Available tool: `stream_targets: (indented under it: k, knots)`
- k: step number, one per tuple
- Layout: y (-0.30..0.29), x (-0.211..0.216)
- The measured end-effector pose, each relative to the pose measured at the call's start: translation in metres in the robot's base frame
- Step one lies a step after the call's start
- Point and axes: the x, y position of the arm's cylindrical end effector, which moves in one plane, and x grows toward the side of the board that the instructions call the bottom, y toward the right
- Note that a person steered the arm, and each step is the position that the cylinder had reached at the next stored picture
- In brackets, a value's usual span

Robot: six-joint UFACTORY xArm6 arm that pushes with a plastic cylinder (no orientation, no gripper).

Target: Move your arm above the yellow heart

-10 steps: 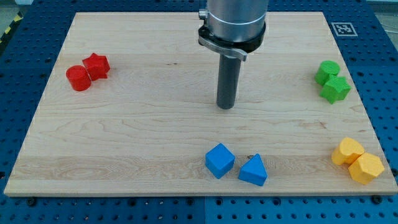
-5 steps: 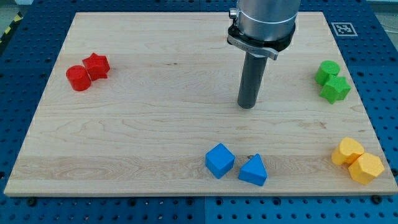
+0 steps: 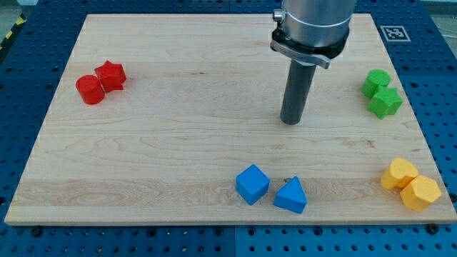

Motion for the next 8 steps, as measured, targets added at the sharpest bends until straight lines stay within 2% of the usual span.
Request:
stream_targets:
  k: [1, 5, 7, 8]
  knots:
    - [0.029, 0.005]
    - [0.081, 0.018]
    - [0.136, 0.044]
    - [0.158, 0.044]
